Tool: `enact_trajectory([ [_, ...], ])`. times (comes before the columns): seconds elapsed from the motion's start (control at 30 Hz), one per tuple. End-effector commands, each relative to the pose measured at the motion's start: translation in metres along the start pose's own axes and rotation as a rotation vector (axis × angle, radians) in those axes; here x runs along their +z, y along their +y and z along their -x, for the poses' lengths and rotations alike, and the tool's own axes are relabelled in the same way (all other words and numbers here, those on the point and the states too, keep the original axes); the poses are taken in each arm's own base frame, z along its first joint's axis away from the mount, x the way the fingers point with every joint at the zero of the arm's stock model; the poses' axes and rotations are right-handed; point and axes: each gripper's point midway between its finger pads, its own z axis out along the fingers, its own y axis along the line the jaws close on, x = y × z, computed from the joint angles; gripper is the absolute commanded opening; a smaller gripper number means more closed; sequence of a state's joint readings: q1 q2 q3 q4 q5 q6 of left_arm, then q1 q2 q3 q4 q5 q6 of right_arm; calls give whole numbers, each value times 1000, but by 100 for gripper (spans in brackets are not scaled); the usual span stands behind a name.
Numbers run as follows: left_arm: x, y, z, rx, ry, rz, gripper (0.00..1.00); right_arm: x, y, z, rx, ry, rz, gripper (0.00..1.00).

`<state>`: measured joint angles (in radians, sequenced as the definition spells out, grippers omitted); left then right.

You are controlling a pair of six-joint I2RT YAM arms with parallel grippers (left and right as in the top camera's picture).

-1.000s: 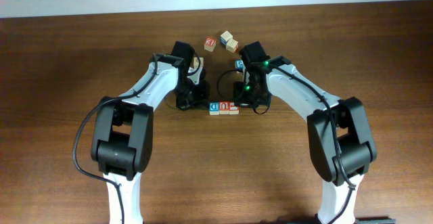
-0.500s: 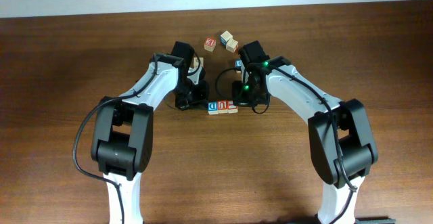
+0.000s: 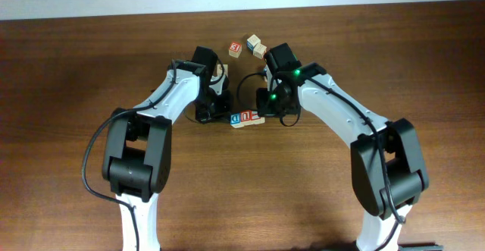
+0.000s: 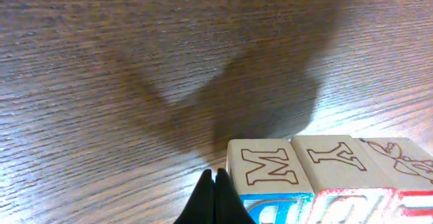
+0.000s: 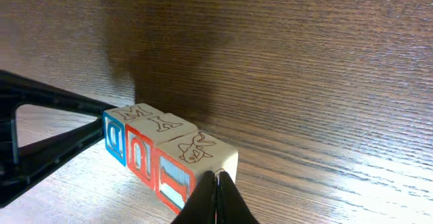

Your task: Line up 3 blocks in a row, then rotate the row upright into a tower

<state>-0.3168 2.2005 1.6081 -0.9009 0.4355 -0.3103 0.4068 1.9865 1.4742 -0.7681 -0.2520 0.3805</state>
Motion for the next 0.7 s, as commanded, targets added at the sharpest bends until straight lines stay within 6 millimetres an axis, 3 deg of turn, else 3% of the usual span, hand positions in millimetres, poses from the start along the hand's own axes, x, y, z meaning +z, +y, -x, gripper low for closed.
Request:
enact_trajectory([
  [0.0, 3, -28, -6, 45, 29, -97, 0, -6, 41, -12, -74, 12, 104, 4],
  [0.67, 3, -28, -6, 46, 29, -97, 0, -5, 78, -20, -167, -5, 113, 4],
])
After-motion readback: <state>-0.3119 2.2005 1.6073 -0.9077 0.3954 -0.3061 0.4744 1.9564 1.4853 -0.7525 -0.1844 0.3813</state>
